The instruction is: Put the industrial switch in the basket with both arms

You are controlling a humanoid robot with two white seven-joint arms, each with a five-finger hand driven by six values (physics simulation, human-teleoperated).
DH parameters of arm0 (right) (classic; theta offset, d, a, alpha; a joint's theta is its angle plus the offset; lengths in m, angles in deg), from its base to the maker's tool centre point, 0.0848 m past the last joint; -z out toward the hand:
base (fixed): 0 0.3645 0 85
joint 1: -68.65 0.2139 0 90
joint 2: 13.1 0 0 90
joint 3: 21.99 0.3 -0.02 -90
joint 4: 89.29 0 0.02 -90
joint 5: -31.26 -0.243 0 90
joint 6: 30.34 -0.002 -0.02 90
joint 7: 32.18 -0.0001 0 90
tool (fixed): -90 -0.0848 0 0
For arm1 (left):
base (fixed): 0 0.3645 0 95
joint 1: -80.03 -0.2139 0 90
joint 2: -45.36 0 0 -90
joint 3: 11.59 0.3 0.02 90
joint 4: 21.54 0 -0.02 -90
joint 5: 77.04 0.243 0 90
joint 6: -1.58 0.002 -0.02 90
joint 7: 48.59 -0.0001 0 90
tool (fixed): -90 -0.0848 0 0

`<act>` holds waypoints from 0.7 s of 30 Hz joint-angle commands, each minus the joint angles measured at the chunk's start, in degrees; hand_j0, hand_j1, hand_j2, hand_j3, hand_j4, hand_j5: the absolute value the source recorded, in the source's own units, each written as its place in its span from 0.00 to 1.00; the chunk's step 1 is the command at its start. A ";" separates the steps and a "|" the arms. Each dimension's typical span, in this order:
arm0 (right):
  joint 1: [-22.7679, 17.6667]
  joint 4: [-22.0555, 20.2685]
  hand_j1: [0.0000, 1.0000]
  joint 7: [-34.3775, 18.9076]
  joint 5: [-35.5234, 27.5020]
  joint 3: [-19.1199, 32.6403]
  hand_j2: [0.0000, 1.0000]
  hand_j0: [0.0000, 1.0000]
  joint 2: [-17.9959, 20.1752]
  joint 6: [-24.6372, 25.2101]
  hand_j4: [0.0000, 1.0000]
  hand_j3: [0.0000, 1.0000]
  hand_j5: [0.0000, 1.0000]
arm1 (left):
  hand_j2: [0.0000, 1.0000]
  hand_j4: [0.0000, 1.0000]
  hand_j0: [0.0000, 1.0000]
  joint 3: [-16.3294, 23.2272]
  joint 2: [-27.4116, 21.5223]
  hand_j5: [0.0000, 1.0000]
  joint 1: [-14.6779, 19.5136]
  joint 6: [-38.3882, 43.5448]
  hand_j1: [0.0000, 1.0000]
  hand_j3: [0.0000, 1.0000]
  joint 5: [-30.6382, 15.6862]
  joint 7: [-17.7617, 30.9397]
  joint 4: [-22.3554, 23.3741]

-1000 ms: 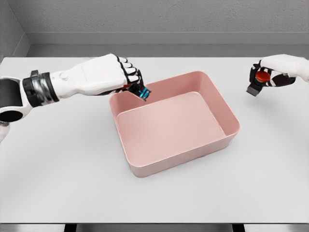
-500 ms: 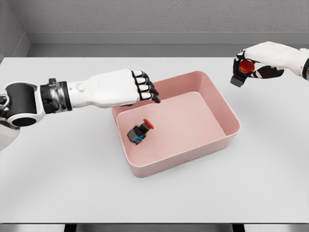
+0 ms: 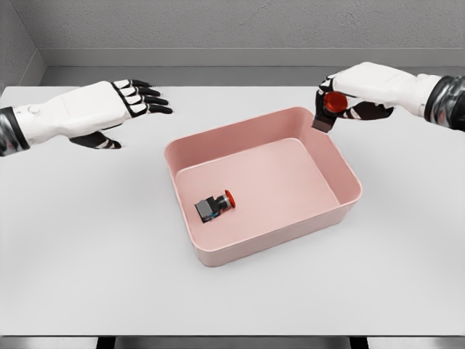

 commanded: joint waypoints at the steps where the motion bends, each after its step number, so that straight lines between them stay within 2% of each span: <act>1: 0.00 -0.04 0.46 0.04 -0.10 -0.25 0.46 0.46 -2.81 -0.11 0.46 0.46 0.46 | 1.00 1.00 1.00 -1.48 -2.31 1.00 -0.09 0.10 1.00 1.00 -1.68 -0.04 2.26; 3: 0.00 -0.04 0.46 0.04 -0.10 -1.13 0.46 0.46 -4.57 -0.11 0.46 0.46 0.46 | 1.00 1.00 1.00 -4.11 -2.92 1.00 -3.07 0.10 1.00 1.00 -1.24 -0.04 1.82; 6: 0.53 -0.04 0.46 0.04 -0.10 -4.56 0.46 0.46 -5.98 -0.02 0.46 0.46 0.46 | 1.00 1.00 1.00 -4.29 -2.92 1.00 -3.69 0.10 1.00 1.00 -1.07 0.05 1.12; 11: 0.62 0.04 0.48 0.04 -0.19 -6.49 0.48 0.48 -7.47 0.33 0.48 0.48 0.48 | 1.00 1.00 1.00 -4.29 -3.01 1.00 -3.78 0.10 1.00 1.00 -0.98 0.05 1.12; 12: 0.79 0.04 0.68 0.04 -0.19 -6.49 0.68 0.68 -7.65 0.59 0.68 0.68 0.68 | 1.00 1.00 1.00 -4.38 -3.01 1.00 -4.13 0.10 1.00 1.00 -0.98 0.14 1.12; 13: 1.23 0.04 1.00 0.04 -0.19 -6.49 1.00 1.00 -7.82 1.03 1.00 1.00 1.00 | 1.00 1.00 1.00 -4.38 -3.01 1.00 -4.13 0.10 1.00 1.00 -0.98 0.14 1.12; 19: 1.67 0.13 1.00 0.04 -0.19 -6.49 1.00 1.00 -8.09 1.03 1.00 1.00 1.00 | 1.00 1.00 1.00 -4.38 -2.75 1.00 -4.22 0.10 1.00 1.00 -0.98 0.14 1.12; 21: 2.11 0.22 1.00 0.04 -0.19 -5.97 1.00 1.00 -6.95 1.03 1.00 1.00 1.00 | 1.00 1.00 1.00 -4.38 -2.66 1.00 -4.48 0.10 1.00 1.00 -0.98 0.14 1.12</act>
